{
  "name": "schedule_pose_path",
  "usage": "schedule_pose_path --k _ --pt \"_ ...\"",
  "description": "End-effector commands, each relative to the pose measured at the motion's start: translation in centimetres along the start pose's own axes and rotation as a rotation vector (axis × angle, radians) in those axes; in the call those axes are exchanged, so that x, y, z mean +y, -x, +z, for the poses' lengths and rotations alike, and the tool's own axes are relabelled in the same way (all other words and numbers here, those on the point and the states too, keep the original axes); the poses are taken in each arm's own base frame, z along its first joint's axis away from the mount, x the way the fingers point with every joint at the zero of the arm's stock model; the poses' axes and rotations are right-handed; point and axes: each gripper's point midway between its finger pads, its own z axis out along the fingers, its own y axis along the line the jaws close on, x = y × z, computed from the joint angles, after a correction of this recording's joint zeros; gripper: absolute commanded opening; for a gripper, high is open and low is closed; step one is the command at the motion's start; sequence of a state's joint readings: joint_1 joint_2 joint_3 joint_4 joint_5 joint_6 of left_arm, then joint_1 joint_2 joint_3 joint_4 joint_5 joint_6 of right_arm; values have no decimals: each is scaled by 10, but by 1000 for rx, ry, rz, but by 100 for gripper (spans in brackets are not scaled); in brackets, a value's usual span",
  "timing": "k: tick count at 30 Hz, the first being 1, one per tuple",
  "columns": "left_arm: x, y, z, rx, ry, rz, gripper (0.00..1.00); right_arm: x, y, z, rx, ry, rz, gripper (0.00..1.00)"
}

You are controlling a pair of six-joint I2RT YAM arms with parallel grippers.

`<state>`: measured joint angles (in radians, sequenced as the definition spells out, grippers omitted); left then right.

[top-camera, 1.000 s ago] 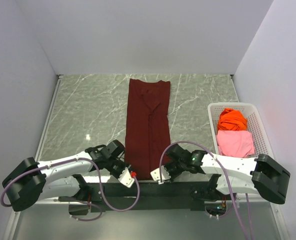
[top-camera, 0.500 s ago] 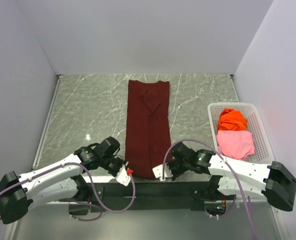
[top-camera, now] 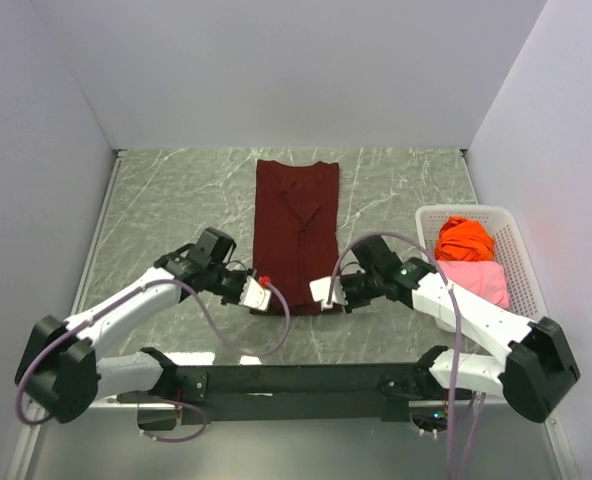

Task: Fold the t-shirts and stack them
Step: Fold the tshirt

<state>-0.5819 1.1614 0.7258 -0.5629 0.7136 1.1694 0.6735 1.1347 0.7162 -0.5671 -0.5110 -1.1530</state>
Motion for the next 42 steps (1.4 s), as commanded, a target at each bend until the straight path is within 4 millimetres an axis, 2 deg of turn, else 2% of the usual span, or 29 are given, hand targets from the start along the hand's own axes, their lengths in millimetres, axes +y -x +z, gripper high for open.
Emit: schedule_pose_path --k 1,2,3,4,5,7,8,9,10,11,13,14,16,17,18,22,25,30,42 --pt "36 7 0 -42 29 65 0 -27 -4 -5 -12 2 -58 0" --pt "49 6 -4 -39 53 71 0 -40 -2 -9 -13 -15 -68 0" --pt "54 4 -4 -36 56 73 0 -46 -5 -10 -11 -16 -86 0" --pt "58 -4 0 -28 42 66 0 -51 -16 -9 1 -3 -57 0" --pt "70 -5 -4 -26 60 68 0 -63 -15 -13 -2 -15 -68 0" --pt "78 -14 0 -21 44 54 0 -72 -24 -11 -2 1 -63 0" --pt "89 -13 -5 -21 62 59 0 -84 -22 -14 -5 -10 -84 0" --pt "93 -21 -1 -15 54 42 0 -89 -24 -14 -6 -13 -83 0" --pt "99 -24 -2 -13 58 44 0 -91 -30 -9 -4 8 -71 0" --pt "111 -24 -6 -12 79 51 0 -105 -30 -13 -5 -11 -83 0" --pt "119 -33 -1 -8 66 35 0 -111 -39 -6 -1 12 -69 0" --pt "133 -33 -5 -10 86 37 0 -125 -40 -10 -3 -7 -81 0" --pt "141 -44 -1 -2 78 21 0 -131 -50 -4 3 12 -67 0" --pt "153 -46 -6 4 98 24 0 -143 -49 -7 1 -1 -86 0" --pt "154 -54 -1 6 84 14 0 -147 -53 -6 2 0 -82 0" --pt "177 -63 -3 14 99 11 0 -168 -66 2 11 10 -80 0" --pt "187 -72 -1 20 104 -1 0 -180 -75 5 21 8 -77 0" --pt "193 -85 3 34 95 -20 0 -188 -85 13 28 20 -84 0" --pt "204 -98 5 42 110 -47 0 -204 -100 20 37 14 -62 0"
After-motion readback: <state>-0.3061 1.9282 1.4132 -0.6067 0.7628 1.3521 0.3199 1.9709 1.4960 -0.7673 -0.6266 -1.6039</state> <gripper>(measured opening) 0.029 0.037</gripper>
